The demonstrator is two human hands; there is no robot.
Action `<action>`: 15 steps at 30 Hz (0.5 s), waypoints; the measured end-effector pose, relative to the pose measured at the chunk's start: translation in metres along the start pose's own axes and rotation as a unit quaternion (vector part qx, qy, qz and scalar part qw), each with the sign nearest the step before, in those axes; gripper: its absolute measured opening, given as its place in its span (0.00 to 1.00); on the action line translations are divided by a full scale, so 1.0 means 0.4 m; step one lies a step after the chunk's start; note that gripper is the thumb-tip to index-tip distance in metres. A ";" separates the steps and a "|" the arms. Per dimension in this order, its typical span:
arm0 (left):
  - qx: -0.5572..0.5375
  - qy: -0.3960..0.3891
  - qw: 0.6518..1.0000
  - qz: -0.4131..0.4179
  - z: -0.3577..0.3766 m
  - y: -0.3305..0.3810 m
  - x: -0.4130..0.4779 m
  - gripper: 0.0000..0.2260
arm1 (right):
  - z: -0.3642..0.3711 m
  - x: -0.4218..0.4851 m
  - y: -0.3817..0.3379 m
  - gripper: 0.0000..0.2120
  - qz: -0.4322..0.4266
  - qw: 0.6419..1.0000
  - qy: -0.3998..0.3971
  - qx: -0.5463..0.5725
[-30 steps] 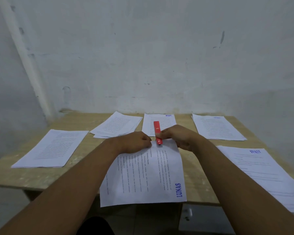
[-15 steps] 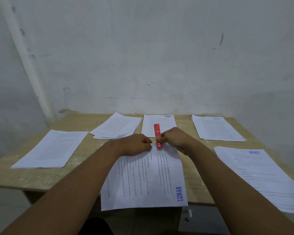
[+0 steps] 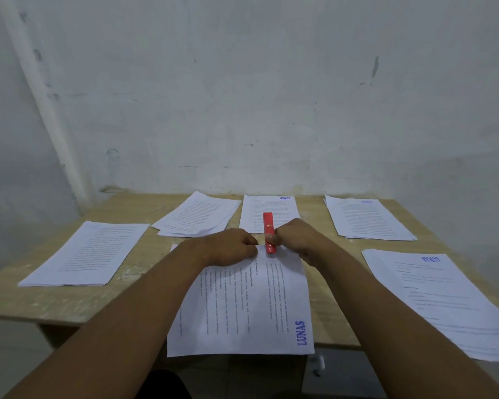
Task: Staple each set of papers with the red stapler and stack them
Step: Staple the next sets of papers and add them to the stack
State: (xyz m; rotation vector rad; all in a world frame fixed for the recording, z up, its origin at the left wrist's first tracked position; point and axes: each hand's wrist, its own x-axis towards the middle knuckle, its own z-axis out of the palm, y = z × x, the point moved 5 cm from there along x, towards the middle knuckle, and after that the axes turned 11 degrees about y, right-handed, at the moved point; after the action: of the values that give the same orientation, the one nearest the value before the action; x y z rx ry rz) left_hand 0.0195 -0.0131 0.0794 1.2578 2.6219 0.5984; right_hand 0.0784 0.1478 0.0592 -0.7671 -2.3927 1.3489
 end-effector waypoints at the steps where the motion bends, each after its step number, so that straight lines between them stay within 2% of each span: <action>1: -0.002 0.001 1.000 0.002 -0.001 0.002 -0.001 0.12 | -0.002 -0.002 0.000 0.12 0.001 1.000 0.002 0.002; 6: 0.000 -0.006 1.000 0.001 0.000 0.007 -0.003 0.11 | -0.004 -0.010 0.000 0.12 0.014 1.000 0.008 0.013; 12: 0.001 -0.010 1.000 -0.007 0.003 0.010 -0.004 0.15 | -0.013 -0.026 -0.005 0.10 0.037 0.999 0.016 0.028; 15: -0.003 -0.014 1.000 -0.010 0.007 0.007 -0.003 0.14 | -0.014 -0.030 -0.006 0.05 0.038 0.999 0.015 0.022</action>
State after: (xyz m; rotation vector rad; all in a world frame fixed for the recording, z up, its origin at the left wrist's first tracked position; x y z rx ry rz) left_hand 0.0232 -0.0117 0.0781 1.2272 2.6056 0.5802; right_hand 0.0901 0.1437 0.0642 -0.8691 -2.3240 1.4041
